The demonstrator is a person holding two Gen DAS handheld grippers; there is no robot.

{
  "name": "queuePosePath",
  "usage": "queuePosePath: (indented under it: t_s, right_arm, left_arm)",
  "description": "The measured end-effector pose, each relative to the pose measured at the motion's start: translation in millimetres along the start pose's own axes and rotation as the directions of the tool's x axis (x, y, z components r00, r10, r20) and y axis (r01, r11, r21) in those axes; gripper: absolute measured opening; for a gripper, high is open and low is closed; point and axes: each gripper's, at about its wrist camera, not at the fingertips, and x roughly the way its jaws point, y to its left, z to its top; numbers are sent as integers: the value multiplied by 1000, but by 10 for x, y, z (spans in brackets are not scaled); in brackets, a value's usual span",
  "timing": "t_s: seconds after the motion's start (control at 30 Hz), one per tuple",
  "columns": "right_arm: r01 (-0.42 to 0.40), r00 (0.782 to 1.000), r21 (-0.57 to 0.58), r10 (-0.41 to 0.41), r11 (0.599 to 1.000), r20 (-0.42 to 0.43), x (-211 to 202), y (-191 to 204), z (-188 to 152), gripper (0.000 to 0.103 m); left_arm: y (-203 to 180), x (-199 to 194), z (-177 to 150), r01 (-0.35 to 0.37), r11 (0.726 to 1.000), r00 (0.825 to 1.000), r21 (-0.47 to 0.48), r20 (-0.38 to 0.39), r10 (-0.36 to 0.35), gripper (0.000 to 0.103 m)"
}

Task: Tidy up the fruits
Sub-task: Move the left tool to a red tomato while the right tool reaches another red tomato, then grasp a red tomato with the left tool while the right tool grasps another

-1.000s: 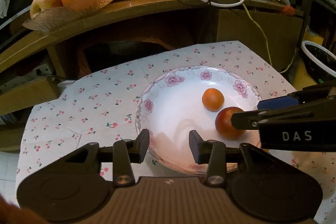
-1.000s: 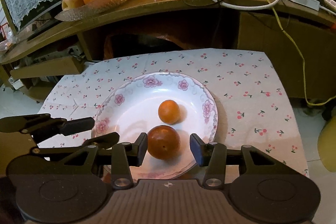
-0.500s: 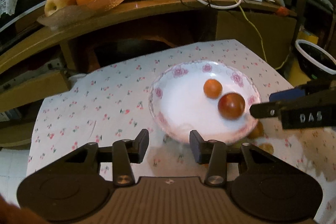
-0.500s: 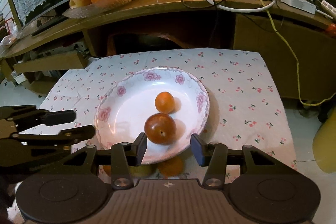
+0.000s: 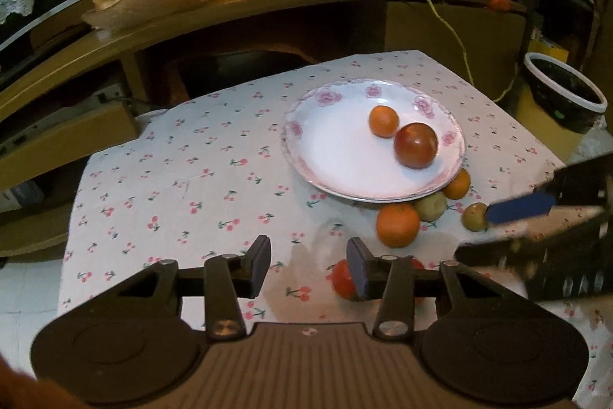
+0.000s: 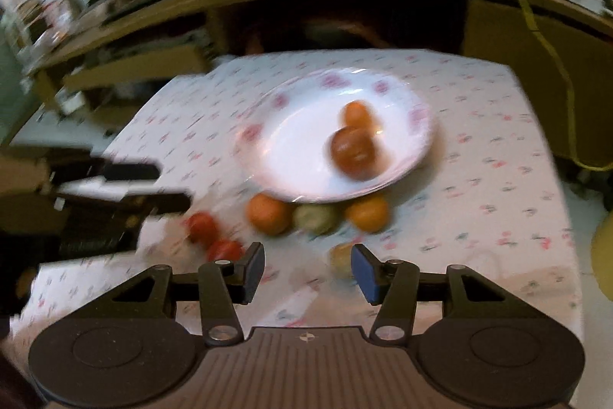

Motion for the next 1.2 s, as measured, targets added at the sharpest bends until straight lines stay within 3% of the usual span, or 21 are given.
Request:
queuePosePath:
  t_s: [0.2, 0.47, 0.57, 0.63, 0.83, 1.2]
  right_arm:
    - [-60, 998, -82, 57, 995, -33, 162, 287, 12, 53]
    - [-70, 994, -118, 60, 991, -87, 448, 449, 44, 52]
    - [-61, 995, -137, 49, 989, -88, 471, 485, 58, 41]
    - [-67, 994, -123, 56, 990, -91, 455, 462, 62, 33]
    - [-47, 994, -106, 36, 993, -100, 330, 352, -24, 32]
    - [-15, 995, -84, 7, 996, -96, 204, 160, -150, 33]
  left_arm:
    - [123, -8, -66, 2, 1000, 1000, -19, -10, -2, 50]
    - [196, 12, -120, 25, 999, 999, -31, -28, -26, 50]
    - [165, 30, -119, 49, 998, 998, -28, -32, -50, 50]
    - [116, 47, -120, 73, 997, 997, -16, -37, -73, 50]
    - [-85, 146, -130, 131, 991, 990, 32, -59, -128, 51]
    - [-217, 414, -158, 99, 994, 991, 46, -93, -94, 48]
